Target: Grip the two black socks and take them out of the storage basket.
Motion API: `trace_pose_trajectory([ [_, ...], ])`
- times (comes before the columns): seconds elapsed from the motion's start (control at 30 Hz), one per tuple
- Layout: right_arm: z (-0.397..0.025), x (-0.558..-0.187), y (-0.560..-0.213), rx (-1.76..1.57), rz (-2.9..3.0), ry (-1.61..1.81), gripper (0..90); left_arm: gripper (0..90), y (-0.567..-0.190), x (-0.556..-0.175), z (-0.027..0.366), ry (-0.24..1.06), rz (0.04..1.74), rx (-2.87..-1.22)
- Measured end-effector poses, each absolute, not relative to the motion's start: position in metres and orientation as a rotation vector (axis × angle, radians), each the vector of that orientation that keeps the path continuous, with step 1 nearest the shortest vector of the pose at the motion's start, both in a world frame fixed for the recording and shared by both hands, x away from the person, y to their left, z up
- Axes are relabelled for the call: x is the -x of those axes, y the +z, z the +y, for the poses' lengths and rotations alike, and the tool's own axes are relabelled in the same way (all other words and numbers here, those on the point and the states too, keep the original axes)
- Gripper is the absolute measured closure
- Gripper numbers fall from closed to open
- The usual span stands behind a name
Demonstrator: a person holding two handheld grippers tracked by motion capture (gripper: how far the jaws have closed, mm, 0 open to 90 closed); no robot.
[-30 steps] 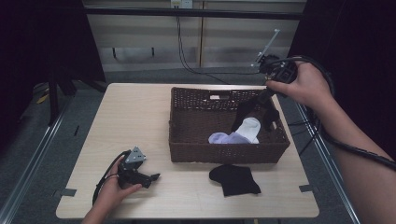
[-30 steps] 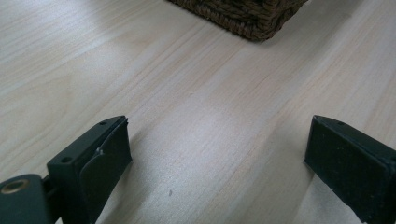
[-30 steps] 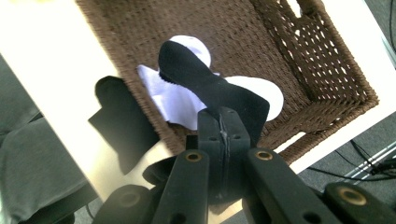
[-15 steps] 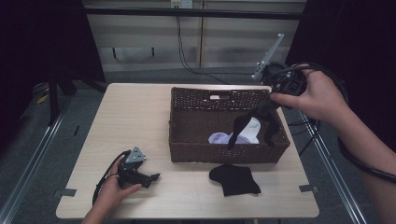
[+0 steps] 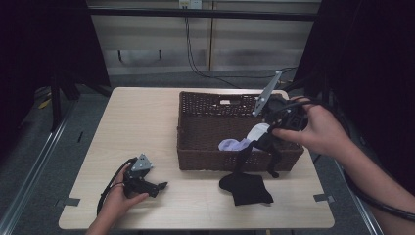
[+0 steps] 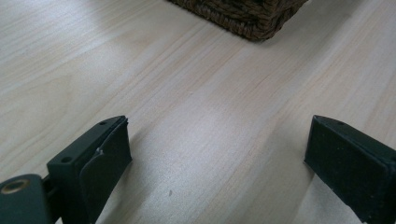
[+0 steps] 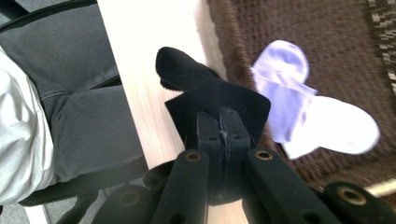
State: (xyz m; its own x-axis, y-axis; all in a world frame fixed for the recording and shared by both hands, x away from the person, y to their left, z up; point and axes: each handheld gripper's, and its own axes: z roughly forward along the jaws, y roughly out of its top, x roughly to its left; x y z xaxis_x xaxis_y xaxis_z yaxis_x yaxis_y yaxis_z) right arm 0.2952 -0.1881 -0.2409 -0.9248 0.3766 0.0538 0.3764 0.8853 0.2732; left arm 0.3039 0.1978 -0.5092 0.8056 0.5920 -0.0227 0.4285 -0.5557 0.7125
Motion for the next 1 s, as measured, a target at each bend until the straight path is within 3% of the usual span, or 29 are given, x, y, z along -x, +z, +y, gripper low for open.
trace_pose_trajectory([
  [0.63,-0.155,-0.296,-0.337,-0.555,3.106,0.431,88.8,6.0,-0.509,-0.304,0.198,0.286,0.75,-2.241],
  [1.0,-0.137,-0.297,-0.374,-0.533,3.123,0.381,88.5,6.0,-0.51,-0.304,0.197,0.28,0.754,-2.237],
])
